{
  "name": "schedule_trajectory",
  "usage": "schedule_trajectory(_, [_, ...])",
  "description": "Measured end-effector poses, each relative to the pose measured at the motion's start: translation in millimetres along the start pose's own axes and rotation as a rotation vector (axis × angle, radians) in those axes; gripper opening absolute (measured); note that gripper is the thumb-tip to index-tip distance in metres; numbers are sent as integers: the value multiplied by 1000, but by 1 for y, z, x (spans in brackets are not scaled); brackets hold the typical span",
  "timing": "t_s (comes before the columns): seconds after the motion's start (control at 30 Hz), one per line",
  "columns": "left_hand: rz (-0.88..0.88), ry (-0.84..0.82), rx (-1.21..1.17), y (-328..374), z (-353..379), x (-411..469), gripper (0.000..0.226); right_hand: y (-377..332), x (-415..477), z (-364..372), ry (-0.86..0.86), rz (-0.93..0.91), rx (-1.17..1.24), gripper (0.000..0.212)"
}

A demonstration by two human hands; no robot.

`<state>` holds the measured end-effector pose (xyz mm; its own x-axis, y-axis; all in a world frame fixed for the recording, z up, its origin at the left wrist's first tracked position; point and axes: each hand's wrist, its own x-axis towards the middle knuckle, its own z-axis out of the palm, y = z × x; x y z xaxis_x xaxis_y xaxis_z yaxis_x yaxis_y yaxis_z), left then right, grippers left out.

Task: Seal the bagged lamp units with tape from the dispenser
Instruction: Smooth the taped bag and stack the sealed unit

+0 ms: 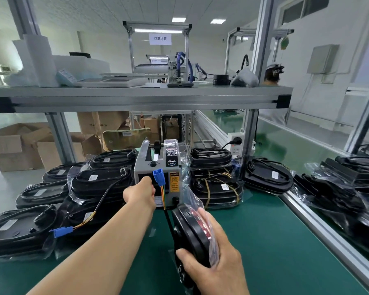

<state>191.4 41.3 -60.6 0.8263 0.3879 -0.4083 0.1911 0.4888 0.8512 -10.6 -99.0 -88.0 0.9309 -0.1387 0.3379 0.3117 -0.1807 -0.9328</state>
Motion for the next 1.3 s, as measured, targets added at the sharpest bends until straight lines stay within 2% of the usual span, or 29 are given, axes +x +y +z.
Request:
schedule_trajectory(0.07, [55, 11, 31, 5, -8, -13, 18, 1, 0, -1, 0, 11, -5, 82])
schedule_trajectory(0.23, [189, -238, -4, 20, -48, -59, 17, 0, 0, -2, -3, 19, -6, 83])
schedule_trajectory(0.33, [283, -444, -32, 24, -80, -101, 31, -2, -1, -2, -12, 10, -6, 81])
schedule_trajectory(0.4, [281, -638, 50, 25, -92, -130, 22, -2, -1, -2, -22, 19, -1, 78])
schedule_trajectory(0.47, [253, -767, 229, 21, -93, -148, 17, -1, -2, -2, -22, 18, 1, 78])
schedule_trajectory(0.6, [202, -730, 434, 19, -82, -151, 23, -2, -3, -2, -31, 12, -2, 79])
schedule_trajectory(0.67, [196, -698, 455, 22, -78, -147, 24, -2, -3, -1, -30, 6, 2, 78])
schedule_trajectory(0.93, [225, -755, 580, 33, -69, -146, 11, -2, -3, 1, -31, 15, 26, 74])
schedule_trajectory(1.3, [267, -722, 628, 33, -67, -146, 12, -1, -4, 2, -31, 0, 29, 72])
